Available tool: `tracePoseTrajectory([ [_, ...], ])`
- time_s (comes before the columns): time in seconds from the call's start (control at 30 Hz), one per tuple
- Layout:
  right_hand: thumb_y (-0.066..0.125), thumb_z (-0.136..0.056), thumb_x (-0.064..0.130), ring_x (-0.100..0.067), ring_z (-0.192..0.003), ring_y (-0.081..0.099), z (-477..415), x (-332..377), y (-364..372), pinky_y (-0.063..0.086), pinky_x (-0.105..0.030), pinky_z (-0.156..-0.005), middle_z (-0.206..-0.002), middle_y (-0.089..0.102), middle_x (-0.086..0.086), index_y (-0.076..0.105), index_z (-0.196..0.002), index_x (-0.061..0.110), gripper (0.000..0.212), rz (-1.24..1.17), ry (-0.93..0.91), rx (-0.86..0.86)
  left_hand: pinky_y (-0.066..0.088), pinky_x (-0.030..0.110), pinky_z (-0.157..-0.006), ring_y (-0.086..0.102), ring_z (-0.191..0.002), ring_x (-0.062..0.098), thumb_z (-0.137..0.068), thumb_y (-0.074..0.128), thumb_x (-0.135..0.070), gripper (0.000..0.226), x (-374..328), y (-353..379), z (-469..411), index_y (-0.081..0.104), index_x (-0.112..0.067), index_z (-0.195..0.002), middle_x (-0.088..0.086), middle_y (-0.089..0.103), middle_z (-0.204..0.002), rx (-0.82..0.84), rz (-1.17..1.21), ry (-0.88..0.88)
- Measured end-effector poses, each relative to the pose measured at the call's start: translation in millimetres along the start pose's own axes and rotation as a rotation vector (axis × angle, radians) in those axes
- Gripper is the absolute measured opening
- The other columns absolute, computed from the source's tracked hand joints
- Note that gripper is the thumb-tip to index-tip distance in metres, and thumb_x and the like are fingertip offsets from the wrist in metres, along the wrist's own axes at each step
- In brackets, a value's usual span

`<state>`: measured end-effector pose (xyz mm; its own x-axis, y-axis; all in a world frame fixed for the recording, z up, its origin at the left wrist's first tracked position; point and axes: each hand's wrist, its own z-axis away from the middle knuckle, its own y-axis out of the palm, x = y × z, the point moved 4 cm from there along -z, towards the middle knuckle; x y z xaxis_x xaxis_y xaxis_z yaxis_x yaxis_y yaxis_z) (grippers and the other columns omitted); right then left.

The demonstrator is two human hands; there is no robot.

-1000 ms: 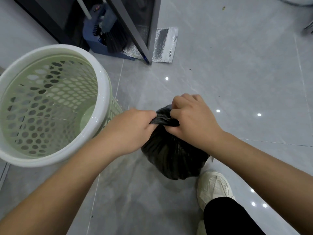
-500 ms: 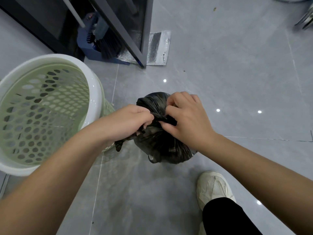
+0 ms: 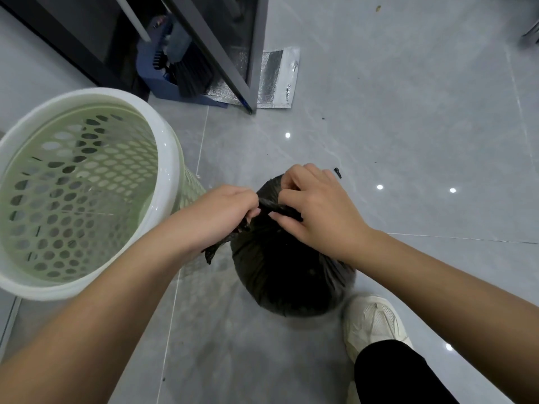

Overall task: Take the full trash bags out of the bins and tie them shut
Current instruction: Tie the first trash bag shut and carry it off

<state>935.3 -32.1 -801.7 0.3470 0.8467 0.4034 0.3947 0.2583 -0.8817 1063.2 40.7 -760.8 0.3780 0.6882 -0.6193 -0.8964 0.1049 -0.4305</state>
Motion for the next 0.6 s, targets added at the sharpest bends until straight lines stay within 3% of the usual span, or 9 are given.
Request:
tracePoseTrajectory([
  [0.07, 0.061, -0.083, 0.039, -0.019, -0.083, 0.051, -0.6, -1.4, 0.8, 0.029, -0.031, -0.072, -0.085, 0.052, 0.005, 0.058, -0.074, 0.016, 0.025, -0.021, -0.030, 0.035, 0.022, 0.027, -0.047, 0.030, -0.042, 0.013, -0.071, 0.044, -0.027, 0.021, 0.9, 0.7, -1.8, 0.043, -0.021, -0.051, -0.001, 0.038, -0.052, -0.004, -0.027, -0.002],
  [0.17, 0.061, -0.082, 0.041, -0.016, -0.067, 0.050, -3.5, -4.0, 1.5, 0.031, -0.029, -0.065, -0.070, 0.042, 0.010, 0.057, -0.074, 0.015, 0.027, -0.071, -0.028, 0.067, 0.022, 0.028, -0.047, 0.030, -0.044, 0.014, -0.065, 0.040, -0.030, 0.015, 0.8, 0.2, -2.3, 0.043, -0.021, -0.052, 0.003, 0.038, -0.059, 0.000, -0.036, -0.001],
  [0.27, 0.063, -0.082, 0.038, -0.016, -0.063, 0.055, -3.4, -3.0, -1.4, 0.037, -0.027, -0.057, -0.068, 0.053, 0.010, 0.059, -0.083, 0.018, 0.021, -0.058, 0.030, 0.020, 0.021, 0.029, -0.049, 0.028, -0.047, 0.015, -0.069, 0.041, -0.030, 0.015, 3.1, -1.6, -3.0, 0.042, -0.022, -0.056, 0.003, 0.037, -0.060, 0.006, -0.022, 0.017],
  [0.4, 0.054, -0.087, 0.041, -0.018, -0.070, 0.064, -5.9, 1.4, -1.2, 0.048, -0.033, -0.051, -0.083, 0.067, 0.008, 0.063, -0.107, 0.028, 0.025, 0.006, 0.083, 0.044, 0.018, 0.029, -0.049, 0.026, -0.047, 0.014, -0.084, 0.046, -0.028, 0.024, 4.9, -1.6, -5.9, 0.042, -0.019, -0.062, 0.004, 0.030, -0.060, -0.014, -0.003, 0.042],
  [0.5, 0.032, -0.089, 0.048, -0.019, -0.075, 0.064, -6.8, 0.3, 4.5, 0.049, -0.035, -0.055, -0.084, 0.065, 0.007, 0.066, -0.100, 0.026, 0.042, 0.007, 0.066, 0.113, 0.019, 0.029, -0.049, 0.026, -0.046, 0.014, -0.091, 0.046, -0.030, 0.030, 4.3, -1.0, -7.5, 0.045, -0.016, -0.065, 0.007, 0.030, -0.061, -0.042, 0.006, 0.069],
  [0.6, 0.046, -0.087, 0.047, -0.021, -0.075, 0.057, -3.1, -3.5, 2.2, 0.044, -0.031, -0.061, -0.082, 0.059, 0.003, 0.067, -0.084, 0.018, 0.036, -0.053, 0.048, 0.050, 0.022, 0.028, -0.050, 0.028, -0.044, 0.012, -0.093, 0.047, -0.034, 0.035, 6.7, -2.3, -8.0, 0.044, -0.018, -0.062, 0.002, 0.033, -0.056, -0.079, -0.015, 0.100],
])
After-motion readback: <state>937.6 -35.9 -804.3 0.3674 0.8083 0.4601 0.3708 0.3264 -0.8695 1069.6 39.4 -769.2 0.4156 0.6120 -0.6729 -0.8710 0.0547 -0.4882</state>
